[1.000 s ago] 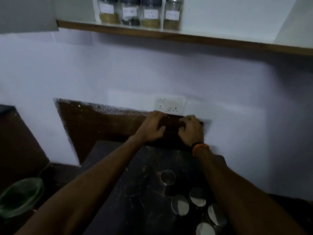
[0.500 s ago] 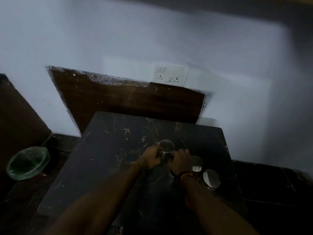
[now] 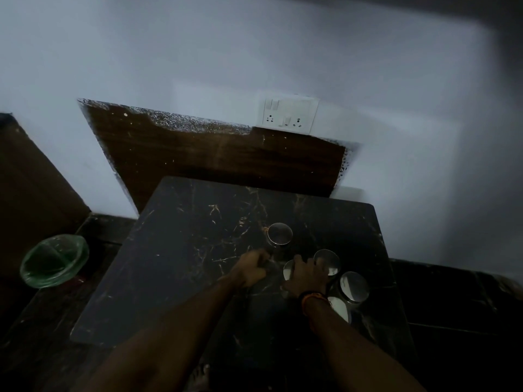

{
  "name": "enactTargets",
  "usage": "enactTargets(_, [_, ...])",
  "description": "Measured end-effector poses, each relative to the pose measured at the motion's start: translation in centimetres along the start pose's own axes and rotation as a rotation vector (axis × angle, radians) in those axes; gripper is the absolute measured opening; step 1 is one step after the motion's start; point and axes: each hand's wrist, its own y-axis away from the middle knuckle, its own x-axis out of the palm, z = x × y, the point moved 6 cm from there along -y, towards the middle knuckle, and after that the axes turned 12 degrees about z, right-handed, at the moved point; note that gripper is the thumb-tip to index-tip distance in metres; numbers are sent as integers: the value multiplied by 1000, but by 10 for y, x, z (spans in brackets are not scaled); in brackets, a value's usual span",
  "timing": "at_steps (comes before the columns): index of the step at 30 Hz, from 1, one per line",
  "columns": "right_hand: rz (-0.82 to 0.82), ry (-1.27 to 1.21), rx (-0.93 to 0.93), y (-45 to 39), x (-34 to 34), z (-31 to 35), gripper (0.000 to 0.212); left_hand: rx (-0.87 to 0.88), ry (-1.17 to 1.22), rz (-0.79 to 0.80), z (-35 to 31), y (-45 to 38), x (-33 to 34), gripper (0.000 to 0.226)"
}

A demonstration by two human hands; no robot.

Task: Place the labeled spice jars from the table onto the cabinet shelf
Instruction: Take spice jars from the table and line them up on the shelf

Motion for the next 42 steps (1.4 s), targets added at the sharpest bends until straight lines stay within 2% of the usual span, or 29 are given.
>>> enactTargets(4, [-6, -33, -42, 3, -3, 8, 68, -16, 90, -41, 3, -1, 2, 22])
enactTargets(7, [-36, -104, -84, 10, -15, 14, 50, -13, 242, -59, 6, 1, 6, 16])
enactTargets(11, [-46, -381, -166, 22, -45, 15, 33, -21, 539, -84, 10, 6, 10, 26])
enactTargets(13, [-55, -526, -230, 25, -62, 12, 40, -27, 728, -59, 7, 10, 13, 35])
enactTargets(15, [-24, -664, -288, 33, -78, 8, 67, -42, 917, 3, 3, 15, 17, 44])
enactTargets(17, [29, -770, -372, 42, -91, 6, 82, -27, 1136, 84, -1, 17, 22, 47])
enactTargets(20, [38, -898, -539, 56, -110, 4, 83, 55, 1391, 180, -12, 23, 22, 48])
enactTargets(25, [7, -1178, -756, 71, -129, 2, 70, 302, 1601, 206, -32, 35, 11, 56])
enactTargets(28, [-57, -1274, -756, 71, -128, 3, 66, 415, 1592, 185, -44, 46, 3, 58])
enactTargets(33, [-199, -1380, -732, 67, -129, 10, 65, 547, 1377, 72, -64, 61, -12, 62])
enactTargets(39, [-351, -1403, -566, 63, -132, 17, 91, 571, 1117, -171, -71, 72, -23, 71])
enactTargets(42, [-368, -1503, -583, 64, -133, 14, 78, 589, 1088, -206, -77, 77, -27, 64])
